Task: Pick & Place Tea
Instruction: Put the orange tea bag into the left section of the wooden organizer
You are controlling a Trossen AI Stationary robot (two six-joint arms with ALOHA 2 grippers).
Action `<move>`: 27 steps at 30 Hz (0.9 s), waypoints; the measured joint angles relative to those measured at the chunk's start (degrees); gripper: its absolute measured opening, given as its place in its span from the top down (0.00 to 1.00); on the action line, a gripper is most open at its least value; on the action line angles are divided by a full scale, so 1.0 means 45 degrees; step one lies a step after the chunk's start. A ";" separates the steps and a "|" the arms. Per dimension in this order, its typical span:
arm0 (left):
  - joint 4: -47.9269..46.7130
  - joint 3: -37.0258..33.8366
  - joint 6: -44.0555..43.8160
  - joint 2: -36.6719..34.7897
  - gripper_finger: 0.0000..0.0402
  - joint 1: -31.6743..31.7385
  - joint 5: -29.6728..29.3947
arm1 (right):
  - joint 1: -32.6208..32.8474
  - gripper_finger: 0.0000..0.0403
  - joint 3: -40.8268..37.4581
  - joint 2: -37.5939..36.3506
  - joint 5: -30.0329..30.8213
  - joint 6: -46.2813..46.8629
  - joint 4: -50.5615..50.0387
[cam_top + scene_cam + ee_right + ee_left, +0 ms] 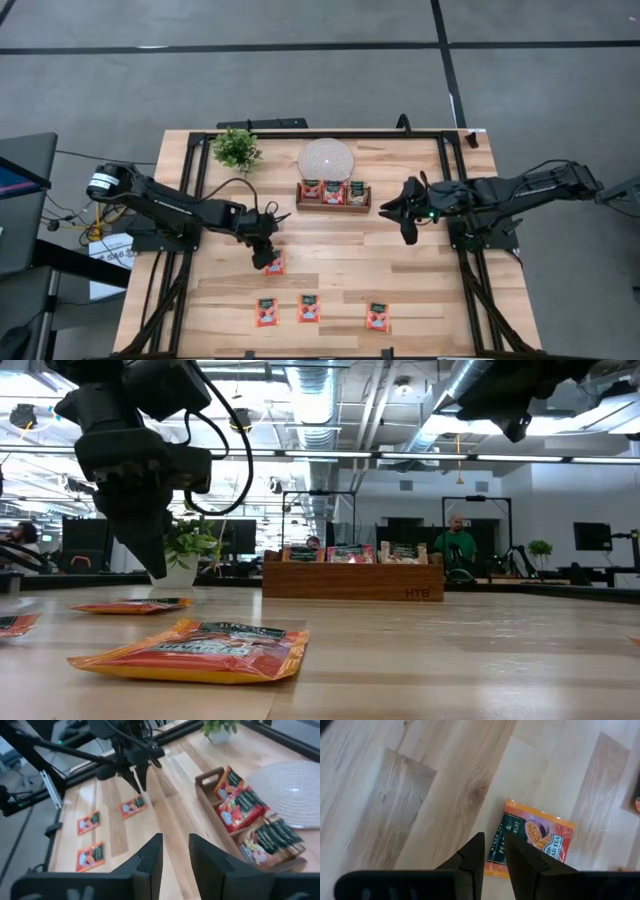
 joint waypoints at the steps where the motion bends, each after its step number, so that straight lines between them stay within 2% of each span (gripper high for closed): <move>1: -0.0005 0.0000 -0.0119 0.0000 0.84 -0.0049 0.0017 | 0.0000 0.79 0.0000 -0.0125 0.0105 -0.0032 -0.0167; 6: -0.0052 0.0000 -0.0215 0.0000 0.84 -0.0319 0.0010 | 0.0128 0.79 -0.0680 -0.1257 0.0652 -0.0279 -0.0179; 11: -0.0343 0.0000 -0.0277 0.0000 0.84 -0.0352 -0.0123 | 0.0557 0.79 -0.3124 -0.2954 0.0606 -0.0268 0.2643; 16: -0.0369 0.0000 -0.0278 0.0000 0.84 -0.0352 -0.0223 | 0.0929 0.79 -0.5107 -0.4201 0.0548 -0.0147 0.4420; 21: -0.0361 0.0000 -0.0264 0.0000 0.84 -0.0299 -0.0357 | 0.0973 0.79 -0.6225 -0.5053 0.0457 0.0161 0.4890; 27: -0.0355 0.0000 -0.0202 0.0000 0.84 -0.0299 -0.0422 | 0.0637 0.79 -0.6688 -0.5556 0.0626 0.0076 0.4772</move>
